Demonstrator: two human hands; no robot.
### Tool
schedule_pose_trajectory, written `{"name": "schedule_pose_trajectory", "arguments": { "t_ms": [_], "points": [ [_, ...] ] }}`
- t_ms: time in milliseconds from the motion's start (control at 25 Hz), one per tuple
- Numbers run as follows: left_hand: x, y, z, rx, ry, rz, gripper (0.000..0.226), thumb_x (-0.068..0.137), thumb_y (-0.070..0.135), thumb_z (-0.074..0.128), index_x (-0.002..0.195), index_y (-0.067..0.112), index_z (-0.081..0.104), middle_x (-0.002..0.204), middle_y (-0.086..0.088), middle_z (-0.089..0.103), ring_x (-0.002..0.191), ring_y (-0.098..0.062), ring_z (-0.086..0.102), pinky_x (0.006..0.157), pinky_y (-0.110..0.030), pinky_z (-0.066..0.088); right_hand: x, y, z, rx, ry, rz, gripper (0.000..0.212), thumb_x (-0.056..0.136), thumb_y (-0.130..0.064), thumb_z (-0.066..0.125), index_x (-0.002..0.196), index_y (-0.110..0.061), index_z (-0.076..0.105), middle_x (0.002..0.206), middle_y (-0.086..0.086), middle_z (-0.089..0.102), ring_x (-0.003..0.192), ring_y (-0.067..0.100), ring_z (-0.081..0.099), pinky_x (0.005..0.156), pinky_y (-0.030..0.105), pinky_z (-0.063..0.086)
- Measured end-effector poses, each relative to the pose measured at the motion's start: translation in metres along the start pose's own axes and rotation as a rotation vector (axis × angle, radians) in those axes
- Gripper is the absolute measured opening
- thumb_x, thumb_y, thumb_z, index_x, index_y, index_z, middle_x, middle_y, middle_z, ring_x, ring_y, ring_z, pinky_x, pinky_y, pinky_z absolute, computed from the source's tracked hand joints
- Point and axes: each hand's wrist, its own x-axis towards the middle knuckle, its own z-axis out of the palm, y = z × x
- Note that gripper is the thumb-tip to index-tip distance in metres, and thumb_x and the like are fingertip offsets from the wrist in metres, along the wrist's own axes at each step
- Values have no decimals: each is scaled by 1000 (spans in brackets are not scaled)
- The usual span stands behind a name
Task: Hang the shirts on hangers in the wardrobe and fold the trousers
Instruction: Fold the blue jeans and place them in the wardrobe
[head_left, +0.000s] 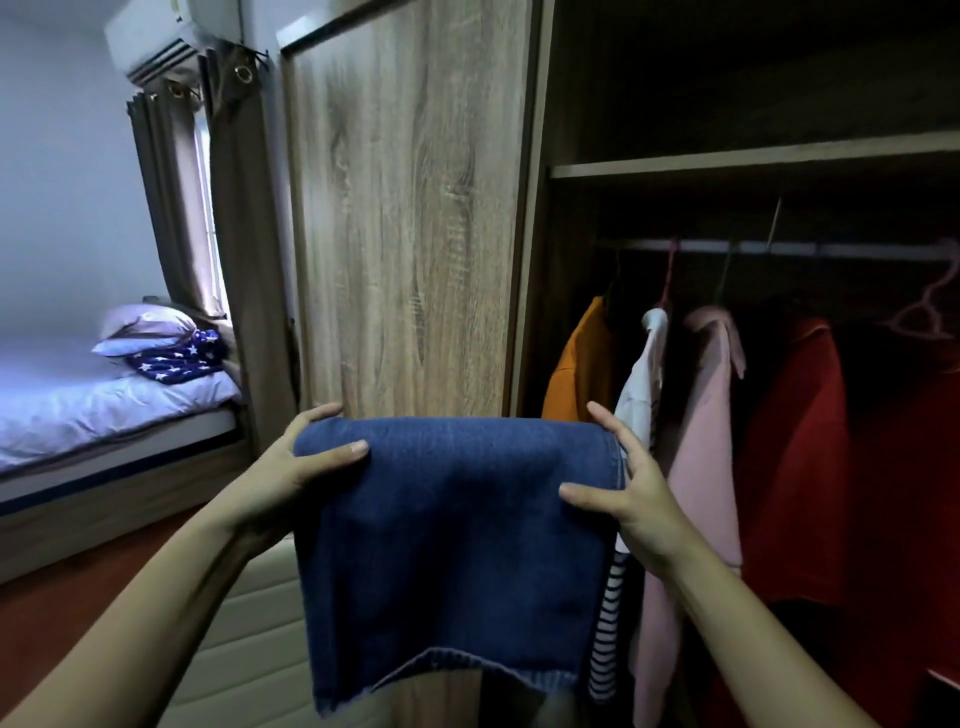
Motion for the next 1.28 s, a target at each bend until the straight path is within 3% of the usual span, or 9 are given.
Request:
{"name": "schedule_pose_trajectory", "arguments": {
  "t_ms": [120,280,440,560,800,960,1040,1160,1280],
  "points": [
    [2,6,-8,21,-45,149,116,18,31,95,125,32,50,106,-2,72,88,-14,69,65,-22,56,4,1,-2,-171,47,-119,86,59,-5,85,130,-35,46,126,1,59,112,14,61,93,30,51],
    [8,14,-8,77,-125,266,99,42,2,86,131,24,47,114,-6,68,96,-17,65,77,-28,57,10,-11,10,-249,227,-272,46,72,5,74,113,-10,60,105,4,69,95,6,65,84,20,51],
    [18,14,-10,331,78,408,60,56,43,80,105,12,64,97,-6,72,88,-18,66,76,-35,57,23,-20,12,-403,290,-272,16,78,-6,72,82,-16,61,83,11,63,69,1,59,66,17,48],
    [24,-7,-10,458,188,387,50,65,59,72,90,15,67,90,-12,71,83,-21,67,74,-46,56,20,-14,16,-344,305,-210,13,86,-18,65,84,-27,55,83,-7,63,70,-13,60,64,5,45],
    [19,-19,21,220,396,392,39,80,62,52,95,26,59,93,9,64,81,12,59,74,-19,46,28,-26,23,-280,283,-167,30,86,-41,58,106,-19,57,99,-4,67,96,8,65,86,26,52],
    [24,-5,24,132,462,315,33,90,52,48,93,21,60,91,5,65,82,4,60,74,-25,50,22,-9,4,-22,55,62,88,57,-76,65,125,-23,50,121,3,63,111,17,62,93,36,51],
    [25,-2,21,83,468,244,41,90,53,48,106,17,59,96,1,66,85,-4,60,73,-26,50,0,23,8,28,-33,222,108,43,-71,78,130,-14,48,119,4,66,108,21,64,94,40,51],
    [31,-6,9,54,415,-43,59,84,54,57,117,6,58,103,-7,65,86,-15,62,64,-25,46,-17,54,26,8,140,195,80,50,-42,87,117,-9,59,106,1,72,99,22,68,85,35,54],
    [31,-3,-2,-94,188,-319,74,65,56,71,115,1,63,113,-14,68,98,-26,66,79,-35,51,-15,49,33,75,256,118,29,77,-15,74,104,-15,64,101,-2,73,99,21,68,85,31,55]
  ]
}}
